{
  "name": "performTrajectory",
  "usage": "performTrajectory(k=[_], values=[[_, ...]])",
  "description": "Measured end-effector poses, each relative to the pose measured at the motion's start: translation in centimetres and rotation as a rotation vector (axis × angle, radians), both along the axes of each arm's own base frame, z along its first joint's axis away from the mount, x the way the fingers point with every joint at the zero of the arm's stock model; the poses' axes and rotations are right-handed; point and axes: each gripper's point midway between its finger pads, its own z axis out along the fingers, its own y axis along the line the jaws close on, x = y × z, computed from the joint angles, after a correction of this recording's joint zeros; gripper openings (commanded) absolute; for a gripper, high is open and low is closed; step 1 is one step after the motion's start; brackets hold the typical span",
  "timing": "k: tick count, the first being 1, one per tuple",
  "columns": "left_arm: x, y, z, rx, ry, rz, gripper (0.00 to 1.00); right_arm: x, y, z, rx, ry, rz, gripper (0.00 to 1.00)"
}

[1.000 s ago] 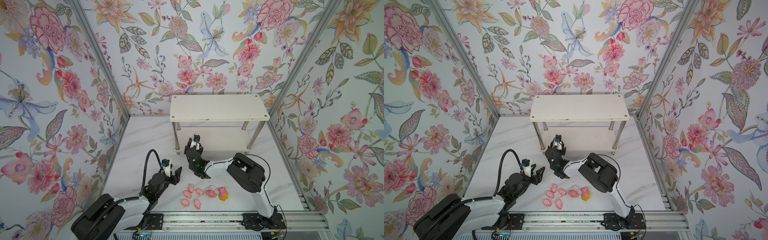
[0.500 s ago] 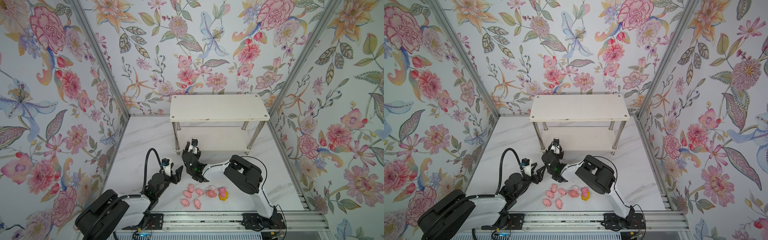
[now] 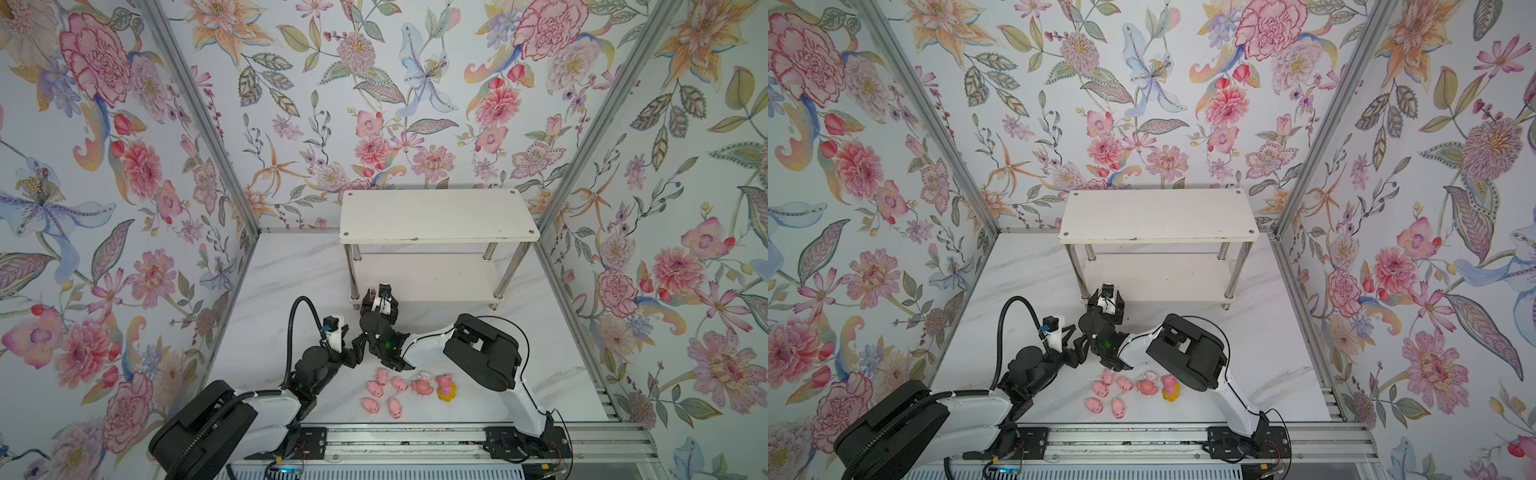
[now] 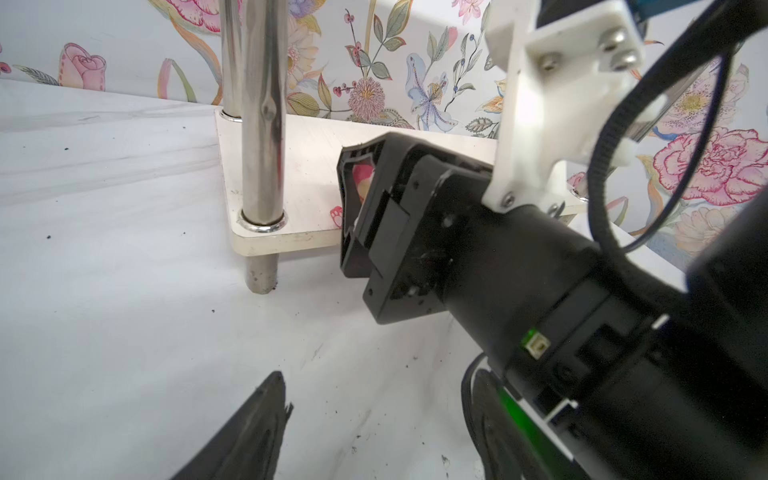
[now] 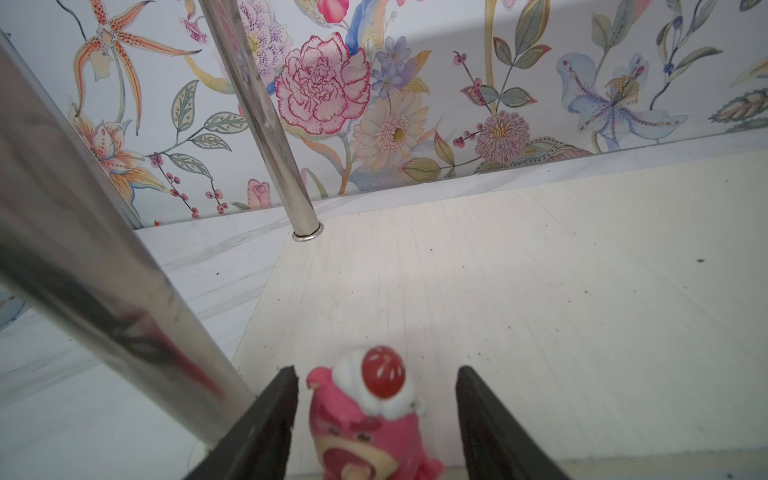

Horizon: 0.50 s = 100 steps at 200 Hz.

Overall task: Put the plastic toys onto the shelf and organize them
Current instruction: 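Carry the pink bear onto the lower shelf and open the right gripper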

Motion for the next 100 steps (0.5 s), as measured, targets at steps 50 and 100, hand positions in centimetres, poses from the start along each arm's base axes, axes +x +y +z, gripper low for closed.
performTrajectory(k=[50, 100], values=[[0.1, 0.2, -0.2, -0.001, 0.009, 0.008, 0.87, -0.4, -0.1, -0.3, -0.011, 0.032, 0.031, 0.82], [0.2, 0.6, 0.4, -0.003, -0.008, 0.024, 1.00, -2.6, -2.8, 5.1, 0.073, 0.050, 0.093, 0.92]])
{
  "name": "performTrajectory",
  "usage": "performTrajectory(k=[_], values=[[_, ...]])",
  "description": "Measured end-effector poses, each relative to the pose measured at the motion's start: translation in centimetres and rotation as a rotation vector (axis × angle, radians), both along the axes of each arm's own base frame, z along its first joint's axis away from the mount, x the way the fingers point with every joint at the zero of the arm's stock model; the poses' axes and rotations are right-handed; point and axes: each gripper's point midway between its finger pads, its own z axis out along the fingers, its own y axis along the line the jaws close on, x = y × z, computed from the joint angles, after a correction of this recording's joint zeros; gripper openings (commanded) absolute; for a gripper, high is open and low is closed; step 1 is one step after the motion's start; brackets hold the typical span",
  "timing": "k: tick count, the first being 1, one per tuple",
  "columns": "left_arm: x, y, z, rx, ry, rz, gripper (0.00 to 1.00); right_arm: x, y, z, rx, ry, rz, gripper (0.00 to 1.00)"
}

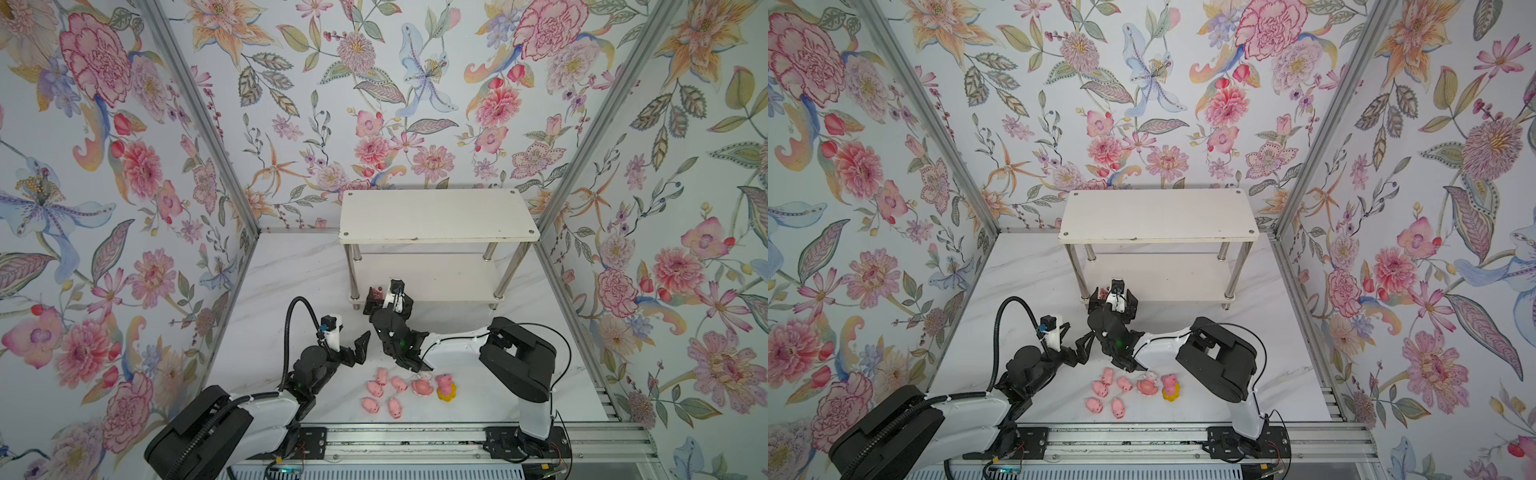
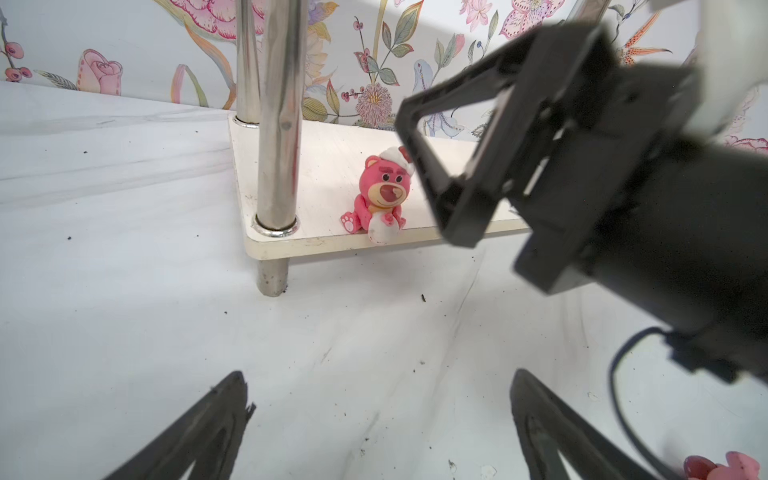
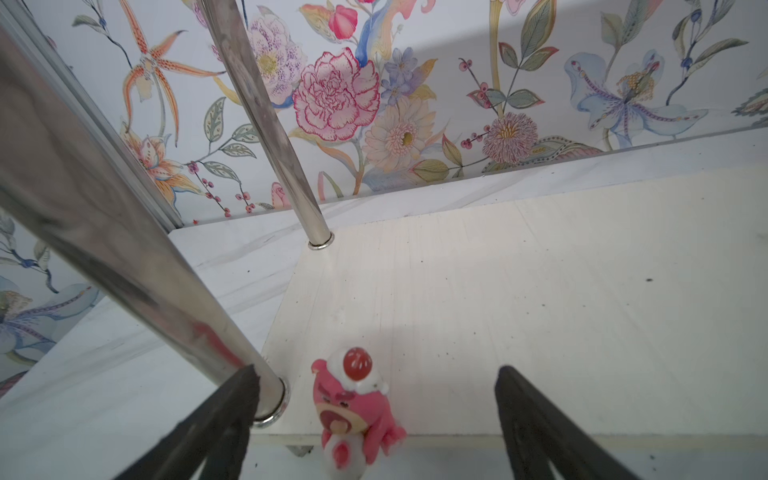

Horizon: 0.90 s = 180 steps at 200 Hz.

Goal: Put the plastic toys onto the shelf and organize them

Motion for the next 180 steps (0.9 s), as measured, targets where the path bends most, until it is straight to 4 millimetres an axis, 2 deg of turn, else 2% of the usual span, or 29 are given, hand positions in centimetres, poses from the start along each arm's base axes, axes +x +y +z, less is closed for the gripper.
performTrajectory(k=[17, 36, 66, 75, 81, 96, 112, 156, 180], values=[[0.1, 0.3, 0.8, -0.011, -0.022, 0.016, 0.99, -1.1, -1.0, 1.5, 0.041, 0.014, 0.040, 0.92], [0.1, 0.4, 1.7, -0.023, -0.052, 0.018, 0.95, -2.5, -2.0, 1.6, 0.050, 0.049, 0.095, 0.89], [0.1, 0.8, 2.2, -0.015, -0.066, 0.038, 0.86, -4.8, -3.0, -0.5, 0.006, 0.152, 0.195, 0.62], [0.1, 1.1, 1.9, -0.008, -0.056, 0.052, 0.85, -5.4, -3.0, -1.1, -0.017, 0.178, 0.231, 0.59], [0.2, 1.4, 1.6, 0.001, -0.048, 0.063, 0.85, -5.7, -2.9, -1.4, -0.022, 0.198, 0.253, 0.60], [0.3, 2.0, 0.9, 0.018, -0.021, 0.089, 0.85, -6.0, -2.6, -2.1, -0.037, 0.241, 0.305, 0.71], [0.4, 2.5, 0.5, 0.021, -0.001, 0.106, 0.85, -5.7, -2.7, -3.2, -0.072, 0.293, 0.348, 0.80], [0.7, 3.5, 0.4, 0.028, 0.007, 0.151, 0.86, -1.7, -1.4, -4.0, -0.088, 0.380, 0.407, 0.84], [0.8, 3.9, 0.3, 0.032, 0.012, 0.164, 0.86, -0.1, 0.3, -4.1, -0.120, 0.395, 0.464, 0.85]])
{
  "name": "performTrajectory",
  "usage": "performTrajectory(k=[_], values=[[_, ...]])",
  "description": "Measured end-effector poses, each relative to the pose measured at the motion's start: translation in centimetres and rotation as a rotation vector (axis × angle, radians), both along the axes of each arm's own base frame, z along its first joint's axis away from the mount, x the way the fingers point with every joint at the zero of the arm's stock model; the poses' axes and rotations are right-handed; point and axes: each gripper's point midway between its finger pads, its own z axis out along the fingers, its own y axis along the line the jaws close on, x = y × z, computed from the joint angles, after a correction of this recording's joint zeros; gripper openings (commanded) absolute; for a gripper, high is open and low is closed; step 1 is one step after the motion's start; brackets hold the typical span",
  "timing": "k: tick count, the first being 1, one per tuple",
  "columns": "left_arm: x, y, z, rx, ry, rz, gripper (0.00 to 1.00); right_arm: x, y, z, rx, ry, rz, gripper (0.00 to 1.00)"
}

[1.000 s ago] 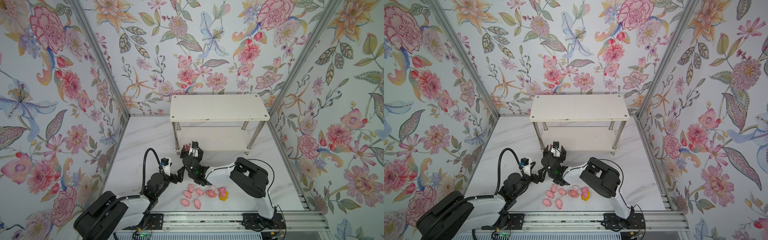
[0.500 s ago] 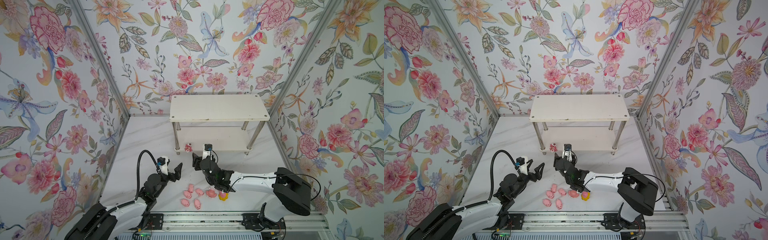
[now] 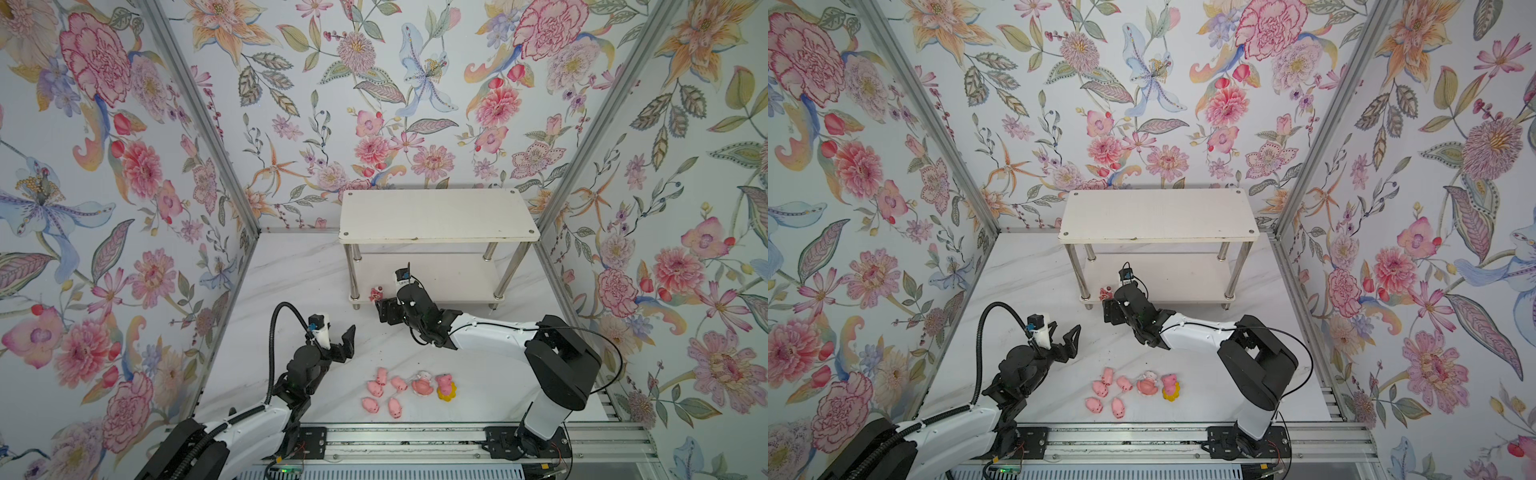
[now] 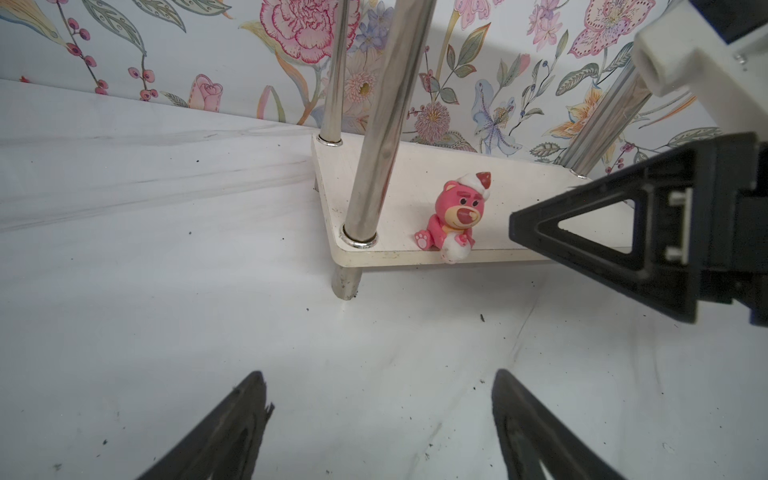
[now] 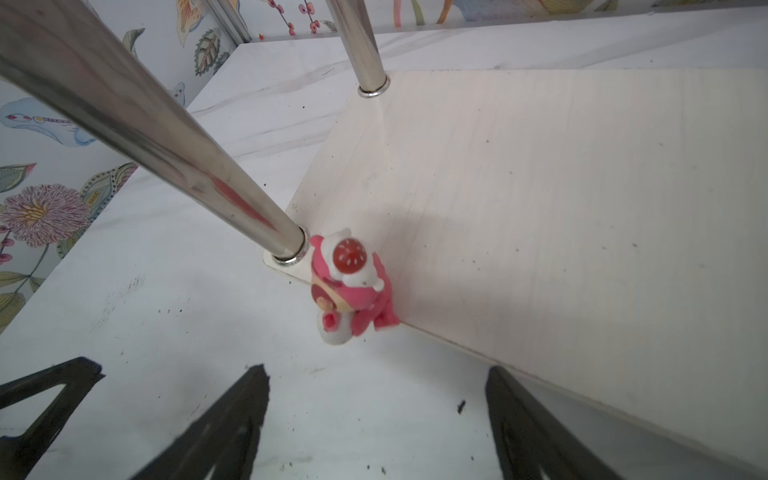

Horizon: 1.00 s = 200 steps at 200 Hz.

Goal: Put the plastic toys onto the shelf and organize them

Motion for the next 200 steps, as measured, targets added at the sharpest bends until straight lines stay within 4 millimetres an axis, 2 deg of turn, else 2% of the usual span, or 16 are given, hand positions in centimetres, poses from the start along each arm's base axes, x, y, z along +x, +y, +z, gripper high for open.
performTrajectory(k=[39, 94, 134, 200], values=[[0.2, 0.5, -1.1, 0.019, 0.033, 0.017, 0.86, 1.5, 1.9, -1.0, -0.045, 0.009, 0.085, 0.83], [0.4, 1.0, -2.6, 0.037, 0.083, 0.032, 0.86, 2.9, 1.4, -3.3, -0.080, 0.052, 0.147, 0.69], [0.5, 0.9, -2.5, 0.024, 0.081, 0.027, 0.86, 3.5, 1.9, -3.0, -0.076, 0.041, 0.208, 0.60], [0.7, 1.1, -2.8, 0.021, 0.091, 0.033, 0.86, 4.5, 2.6, -3.6, -0.090, 0.023, 0.264, 0.50]])
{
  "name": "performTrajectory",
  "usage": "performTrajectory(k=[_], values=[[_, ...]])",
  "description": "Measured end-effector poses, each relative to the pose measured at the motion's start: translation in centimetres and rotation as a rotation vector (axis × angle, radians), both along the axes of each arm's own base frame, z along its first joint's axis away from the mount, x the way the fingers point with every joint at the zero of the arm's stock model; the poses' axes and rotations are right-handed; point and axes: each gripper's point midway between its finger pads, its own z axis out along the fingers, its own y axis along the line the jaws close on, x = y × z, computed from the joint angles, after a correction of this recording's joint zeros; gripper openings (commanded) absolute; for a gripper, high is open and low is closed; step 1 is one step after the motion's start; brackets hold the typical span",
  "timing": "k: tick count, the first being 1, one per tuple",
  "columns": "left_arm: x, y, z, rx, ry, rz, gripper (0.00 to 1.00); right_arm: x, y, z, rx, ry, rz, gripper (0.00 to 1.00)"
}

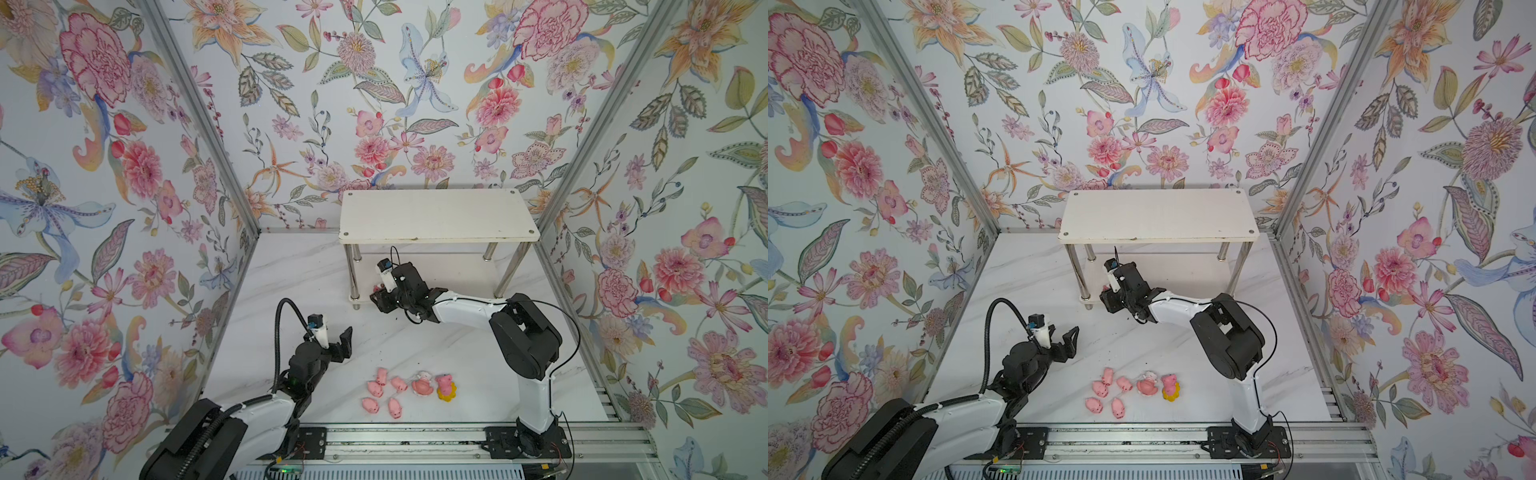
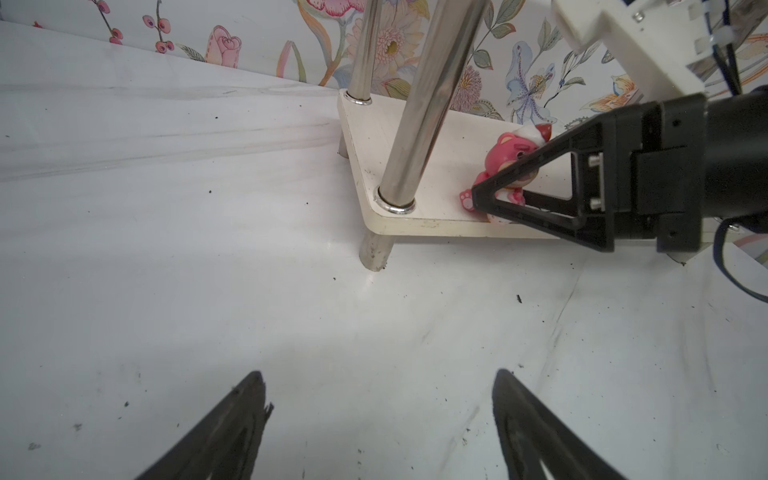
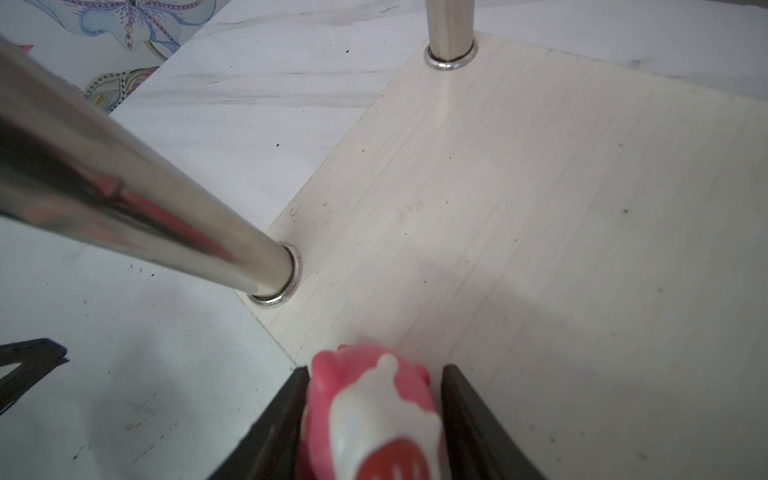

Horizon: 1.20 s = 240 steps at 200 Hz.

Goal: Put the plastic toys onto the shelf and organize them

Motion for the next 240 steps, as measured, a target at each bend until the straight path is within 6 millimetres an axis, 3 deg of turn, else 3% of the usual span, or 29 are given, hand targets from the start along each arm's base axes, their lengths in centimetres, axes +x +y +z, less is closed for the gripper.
performTrajectory(k=[84, 149, 191, 240], values=[[0.1, -0.1, -0.4, -0.010, 0.013, -0.009, 0.86, 2.4, -0.7, 0.0, 0.019, -0.001, -0.002, 0.48], [0.2, 0.0, -0.2, -0.015, 0.006, -0.008, 0.86, 2.6, -0.5, 0.4, 0.047, -0.015, -0.007, 0.80], [0.1, -0.3, 0.5, -0.031, -0.014, -0.025, 0.86, -0.1, -3.6, 0.7, 0.021, 0.006, -0.068, 0.84], [0.2, -0.3, 2.7, -0.068, -0.080, -0.025, 0.85, -6.1, -8.4, 4.2, 0.004, -0.017, -0.158, 0.82]])
